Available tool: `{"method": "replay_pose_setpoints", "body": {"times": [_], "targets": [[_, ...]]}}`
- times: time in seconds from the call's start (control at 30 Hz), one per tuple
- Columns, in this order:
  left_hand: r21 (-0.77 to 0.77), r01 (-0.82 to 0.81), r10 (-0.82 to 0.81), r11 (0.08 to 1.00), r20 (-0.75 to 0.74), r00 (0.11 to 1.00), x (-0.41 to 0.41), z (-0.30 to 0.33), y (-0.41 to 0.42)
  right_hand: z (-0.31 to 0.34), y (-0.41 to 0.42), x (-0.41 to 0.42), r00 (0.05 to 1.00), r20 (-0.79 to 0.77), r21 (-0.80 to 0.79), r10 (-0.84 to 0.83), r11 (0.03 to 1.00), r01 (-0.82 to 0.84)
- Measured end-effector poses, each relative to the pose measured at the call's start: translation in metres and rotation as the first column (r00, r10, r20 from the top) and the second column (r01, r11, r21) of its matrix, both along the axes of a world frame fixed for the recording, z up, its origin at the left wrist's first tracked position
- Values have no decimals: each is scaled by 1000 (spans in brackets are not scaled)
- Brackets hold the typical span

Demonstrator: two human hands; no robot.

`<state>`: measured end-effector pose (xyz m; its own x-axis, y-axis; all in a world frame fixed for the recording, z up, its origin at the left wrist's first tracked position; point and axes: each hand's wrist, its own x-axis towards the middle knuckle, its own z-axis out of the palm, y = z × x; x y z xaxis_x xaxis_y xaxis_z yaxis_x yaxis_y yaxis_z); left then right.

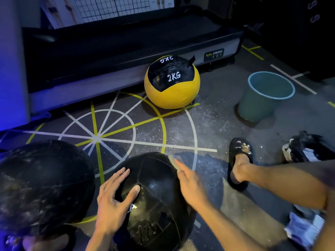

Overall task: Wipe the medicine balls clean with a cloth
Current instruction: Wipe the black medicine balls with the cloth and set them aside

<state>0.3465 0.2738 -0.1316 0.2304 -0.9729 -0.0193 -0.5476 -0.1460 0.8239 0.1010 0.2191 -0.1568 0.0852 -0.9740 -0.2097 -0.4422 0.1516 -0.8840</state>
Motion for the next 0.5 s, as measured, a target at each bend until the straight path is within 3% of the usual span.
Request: {"method": "replay_pose_setpoints", "body": {"times": [0.1, 0.17, 0.23, 0.3, 0.37, 0.43, 0.5], "targets": [[7, -2, 2, 1000, -16, 1000, 7, -2, -1, 16, 48, 23, 996, -79, -303, 34, 951, -56], [14, 2, -1, 1000, -39, 999, 11, -3, 1, 10, 57, 24, 995, -80, -385, 53, 919, -80], [18, 12, -11, 1000, -43, 999, 13, -4, 1, -1, 37, 10, 1000, -24, -286, -9, 958, 2], [27, 10, -9, 1000, -40, 999, 12, -3, 1, -12, 11, -6, 994, -43, -25, -104, 994, 103], [26, 3, -2, 1000, -39, 999, 10, -3, -1, -13, -3, -14, 990, -46, 118, -134, 983, 138], [16, -5, 5, 1000, -39, 999, 10, -3, -4, -3, 5, -4, 993, 4, 64, -122, 991, 121], [17, -7, 8, 1000, -42, 999, 10, -3, -6, 12, 34, 11, 999, 24, -131, -38, 991, 40]]}}
